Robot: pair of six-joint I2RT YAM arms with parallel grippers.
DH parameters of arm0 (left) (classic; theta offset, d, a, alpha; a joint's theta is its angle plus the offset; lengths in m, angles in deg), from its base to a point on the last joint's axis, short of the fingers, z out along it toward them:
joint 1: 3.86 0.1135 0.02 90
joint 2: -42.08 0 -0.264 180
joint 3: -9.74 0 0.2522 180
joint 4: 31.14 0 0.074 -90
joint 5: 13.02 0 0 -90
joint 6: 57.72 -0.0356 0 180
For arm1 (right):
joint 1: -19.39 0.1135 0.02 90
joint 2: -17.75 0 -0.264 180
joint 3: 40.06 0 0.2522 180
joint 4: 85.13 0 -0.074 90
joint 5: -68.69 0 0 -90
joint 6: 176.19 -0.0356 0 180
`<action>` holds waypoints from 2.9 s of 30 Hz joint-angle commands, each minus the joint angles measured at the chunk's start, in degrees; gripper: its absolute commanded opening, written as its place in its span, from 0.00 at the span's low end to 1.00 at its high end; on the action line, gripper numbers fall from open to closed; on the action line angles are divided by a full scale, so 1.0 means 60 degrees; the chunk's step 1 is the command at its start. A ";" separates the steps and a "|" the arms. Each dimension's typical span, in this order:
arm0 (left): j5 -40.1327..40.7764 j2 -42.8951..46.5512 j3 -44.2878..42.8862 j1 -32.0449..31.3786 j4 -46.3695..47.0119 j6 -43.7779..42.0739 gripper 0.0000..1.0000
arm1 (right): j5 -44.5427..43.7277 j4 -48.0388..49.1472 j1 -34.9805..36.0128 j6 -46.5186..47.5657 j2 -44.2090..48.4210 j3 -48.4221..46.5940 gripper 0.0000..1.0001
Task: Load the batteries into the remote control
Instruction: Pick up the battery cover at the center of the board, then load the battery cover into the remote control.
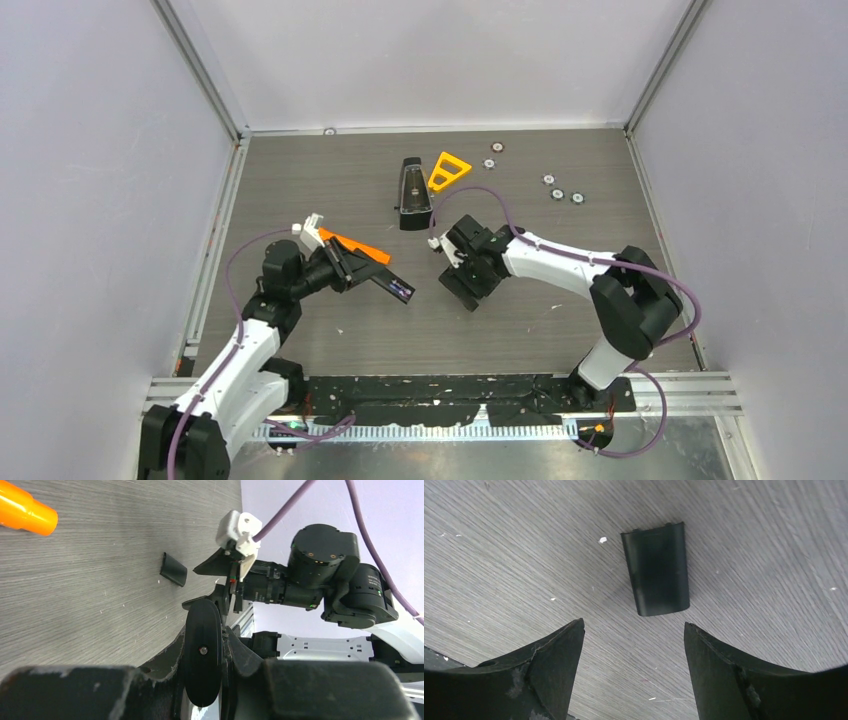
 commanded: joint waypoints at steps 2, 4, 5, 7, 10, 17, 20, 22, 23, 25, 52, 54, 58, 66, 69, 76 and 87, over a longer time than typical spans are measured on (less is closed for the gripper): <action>-0.0481 -0.0182 -0.0554 0.0078 0.0181 -0.0535 0.00 | 0.0404 0.0184 -0.0023 0.0881 -0.0468 -0.0439 0.76; -0.0558 -0.0296 -0.0589 0.0089 0.0181 -0.0590 0.00 | 0.0200 -0.0018 -0.0088 0.1047 -0.0802 -0.0638 0.75; -0.0612 -0.0362 -0.0615 0.0103 0.0170 -0.0606 0.00 | 0.0167 -0.0120 -0.0121 0.1085 -0.0895 -0.0692 0.74; -0.0707 -0.0469 -0.0648 0.0129 0.0220 -0.0611 0.00 | 0.0137 -0.0171 -0.0234 0.1078 -0.1097 -0.0776 0.74; -0.0752 -0.0599 -0.0681 0.0135 0.0277 -0.0611 0.00 | 0.0141 -0.0167 -0.0412 0.1090 -0.1281 -0.0783 0.73; -0.0868 -0.0803 -0.0710 0.0152 0.0345 -0.0625 0.00 | 0.0134 -0.0146 -0.0608 0.1068 -0.1356 -0.0873 0.73; -0.0902 -0.0865 -0.0701 0.0159 0.0416 -0.0616 0.00 | 0.0133 -0.0006 -0.0632 0.0978 -0.1419 -0.0889 0.73; -0.0892 -0.0861 -0.0698 0.0150 0.0443 -0.0604 0.00 | 0.0183 0.0030 -0.0636 0.0935 -0.1503 -0.0916 0.73; -0.0884 -0.0868 -0.0675 0.0151 0.0457 -0.0597 0.00 | 0.0226 0.0057 -0.0637 0.0917 -0.1553 -0.0906 0.71; -0.0879 -0.0866 -0.0672 0.0163 0.0470 -0.0581 0.00 | 0.0304 0.0184 -0.0626 0.0807 -0.1602 -0.0907 0.69; -0.0982 -0.0891 -0.0323 0.0172 0.0834 -0.0379 0.00 | -0.0561 0.1453 -0.0171 -0.1804 -0.1319 -0.0173 0.37; -0.1042 -0.0939 -0.0293 0.0170 0.0888 -0.0399 0.00 | -0.0719 0.1439 -0.0031 -0.1841 -0.0945 -0.0175 0.35; -0.1159 -0.0984 -0.0182 0.0160 0.1040 -0.0493 0.00 | -0.0642 0.1378 0.0315 -0.1816 0.0395 -0.0182 0.35; -0.1248 -0.0571 -0.0185 0.0063 0.1089 -0.0944 0.00 | -0.0050 0.1400 0.1517 -0.1357 0.3181 -0.0241 0.34; -0.1201 -0.0320 -0.0284 -0.0103 0.1135 -0.1142 0.00 | -0.0164 0.1412 0.2068 -0.1322 0.3724 -0.0445 0.34; -0.0862 0.0388 -0.0466 -0.0797 0.1396 -0.1746 0.00 | -0.1643 0.1341 0.4001 -0.1394 0.3950 -0.1207 0.34; -0.0591 0.0975 -0.0530 -0.0954 0.1279 -0.1768 0.00 | -0.2623 0.0695 0.5064 -0.1860 0.2732 -0.2367 0.35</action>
